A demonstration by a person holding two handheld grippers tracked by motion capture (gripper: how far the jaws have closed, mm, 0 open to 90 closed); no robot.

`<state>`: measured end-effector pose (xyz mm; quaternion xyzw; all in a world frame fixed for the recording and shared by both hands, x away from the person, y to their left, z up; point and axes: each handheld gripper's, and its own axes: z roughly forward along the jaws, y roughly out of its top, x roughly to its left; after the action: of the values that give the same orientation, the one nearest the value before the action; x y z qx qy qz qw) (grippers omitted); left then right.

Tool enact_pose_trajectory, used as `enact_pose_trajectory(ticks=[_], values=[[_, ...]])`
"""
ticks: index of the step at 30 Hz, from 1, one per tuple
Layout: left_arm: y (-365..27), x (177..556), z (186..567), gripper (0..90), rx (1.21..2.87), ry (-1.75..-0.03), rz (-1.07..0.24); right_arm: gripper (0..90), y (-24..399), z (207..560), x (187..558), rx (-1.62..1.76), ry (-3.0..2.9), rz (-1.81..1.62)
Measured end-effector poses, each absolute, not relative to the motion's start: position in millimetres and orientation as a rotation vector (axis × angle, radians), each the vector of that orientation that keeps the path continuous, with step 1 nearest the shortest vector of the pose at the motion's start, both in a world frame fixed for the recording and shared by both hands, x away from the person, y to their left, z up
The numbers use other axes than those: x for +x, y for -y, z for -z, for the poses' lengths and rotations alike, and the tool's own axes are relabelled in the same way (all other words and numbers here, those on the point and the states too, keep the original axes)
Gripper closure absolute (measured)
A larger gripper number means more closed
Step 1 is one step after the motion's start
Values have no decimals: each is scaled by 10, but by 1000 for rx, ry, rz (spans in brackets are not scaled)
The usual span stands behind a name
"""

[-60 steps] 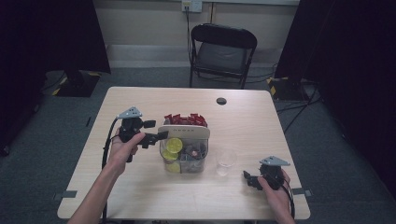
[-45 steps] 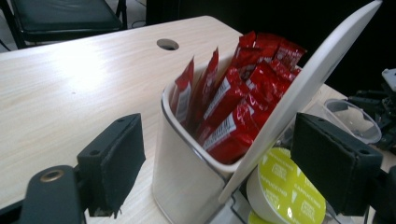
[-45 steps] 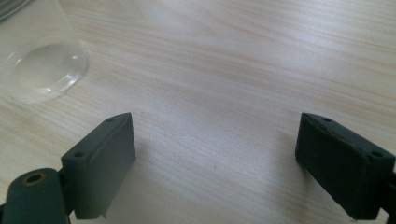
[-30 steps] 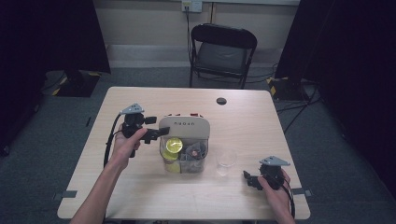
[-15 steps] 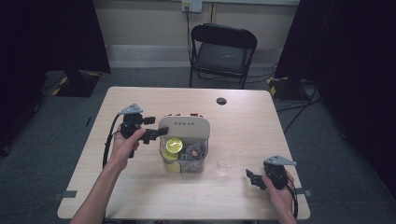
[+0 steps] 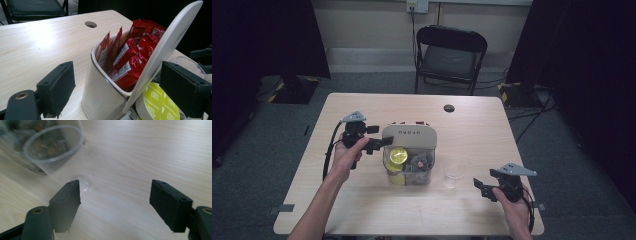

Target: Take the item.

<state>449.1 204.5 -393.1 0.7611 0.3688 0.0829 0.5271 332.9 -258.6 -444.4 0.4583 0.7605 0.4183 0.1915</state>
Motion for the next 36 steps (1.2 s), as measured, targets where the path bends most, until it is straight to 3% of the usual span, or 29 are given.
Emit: enact_pose_trajectory(ticks=[12, 19, 36], values=[[-2002, 4484, 3911, 132, 1840, -876, -216, 296, 2411, 4167, 3329, 1151, -2200, -1328], [-2001, 4482, 3908, 132, 1841, -876, -221, 359, 2088, 4022, 3441, 1051, -2250, -1406], [-2013, 4473, 3902, 135, 1845, -887, -222, 413, 1420, 3847, 3758, 901, -2334, -1531]])
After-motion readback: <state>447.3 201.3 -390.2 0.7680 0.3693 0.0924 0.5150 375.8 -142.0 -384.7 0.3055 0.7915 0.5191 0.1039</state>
